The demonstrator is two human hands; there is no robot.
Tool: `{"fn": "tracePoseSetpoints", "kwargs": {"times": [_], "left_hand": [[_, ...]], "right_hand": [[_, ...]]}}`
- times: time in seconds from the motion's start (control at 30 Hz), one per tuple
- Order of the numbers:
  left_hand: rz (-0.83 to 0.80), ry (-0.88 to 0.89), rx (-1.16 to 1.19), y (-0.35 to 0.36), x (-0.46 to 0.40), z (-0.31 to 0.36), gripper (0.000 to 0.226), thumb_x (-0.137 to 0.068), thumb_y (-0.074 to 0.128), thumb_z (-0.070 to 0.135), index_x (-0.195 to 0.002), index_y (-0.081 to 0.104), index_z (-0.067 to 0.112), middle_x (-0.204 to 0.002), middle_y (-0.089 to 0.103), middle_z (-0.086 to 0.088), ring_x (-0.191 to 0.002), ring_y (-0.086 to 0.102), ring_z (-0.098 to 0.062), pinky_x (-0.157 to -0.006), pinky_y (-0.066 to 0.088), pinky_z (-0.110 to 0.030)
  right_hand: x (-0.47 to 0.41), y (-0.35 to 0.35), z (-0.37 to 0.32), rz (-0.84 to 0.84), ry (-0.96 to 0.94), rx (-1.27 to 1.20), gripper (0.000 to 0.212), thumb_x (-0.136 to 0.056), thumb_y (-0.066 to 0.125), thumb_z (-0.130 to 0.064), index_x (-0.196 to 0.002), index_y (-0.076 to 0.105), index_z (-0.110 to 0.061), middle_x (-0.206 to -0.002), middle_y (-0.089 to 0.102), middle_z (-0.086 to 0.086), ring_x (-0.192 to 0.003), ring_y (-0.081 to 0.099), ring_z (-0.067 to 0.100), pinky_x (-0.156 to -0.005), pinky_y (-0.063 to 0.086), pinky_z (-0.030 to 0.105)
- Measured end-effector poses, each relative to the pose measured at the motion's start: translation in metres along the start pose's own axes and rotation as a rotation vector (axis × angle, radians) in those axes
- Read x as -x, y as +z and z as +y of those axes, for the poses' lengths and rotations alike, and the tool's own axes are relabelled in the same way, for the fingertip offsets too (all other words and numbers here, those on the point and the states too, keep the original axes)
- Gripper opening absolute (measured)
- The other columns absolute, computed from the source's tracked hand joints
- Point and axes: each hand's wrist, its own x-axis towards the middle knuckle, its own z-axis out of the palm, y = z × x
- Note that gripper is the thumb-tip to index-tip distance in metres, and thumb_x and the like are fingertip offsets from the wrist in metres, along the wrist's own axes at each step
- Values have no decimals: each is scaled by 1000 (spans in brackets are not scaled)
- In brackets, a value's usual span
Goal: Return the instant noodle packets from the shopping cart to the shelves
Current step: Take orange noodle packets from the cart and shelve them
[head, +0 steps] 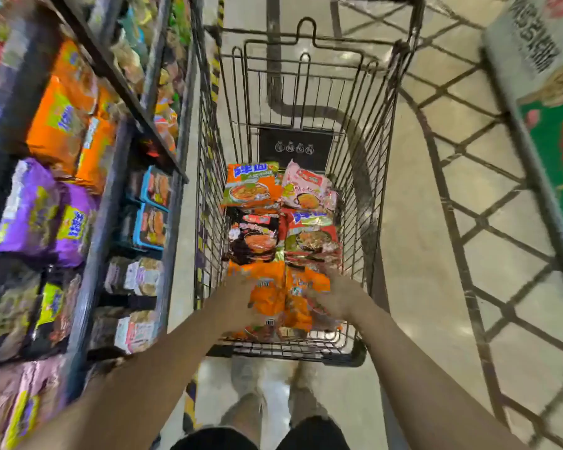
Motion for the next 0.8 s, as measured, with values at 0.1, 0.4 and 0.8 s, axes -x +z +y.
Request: {"fn": "tracePoseSetpoints", "kwargs": {"times": [0.1, 0.4, 0.8], "left_hand": [[33, -35, -84, 27, -30, -15, 97, -77, 81, 56, -155, 34, 22, -164, 30, -8, -150, 30, -31, -119, 33, -47], [-26, -143, -116, 59, -69, -50, 107, -73, 86, 53, -159, 26, 30, -165, 25, -4, -153, 17, -29, -124, 10, -59], [114, -109, -199, 70, -67, -48, 89, -80, 80, 54, -153, 34, 32, -149, 39, -5, -141, 31, -30, -119, 25, -50]], "right_hand": [[-24, 22, 23, 13, 80, -114, 70, -96, 66, -45, -154, 37, -19, -141, 61, 9, -128, 58, 32, -84, 47, 25], [-93, 78, 72, 119, 354, -317, 87, -62, 82, -59, -130, 39, -26, -128, 54, 14, -116, 60, 43, -91, 57, 54], [-97, 99, 58, 227, 514, -253, 102, -71, 88, -54, -145, 34, -9, -143, 46, 17, -133, 48, 38, -104, 50, 52]]}}
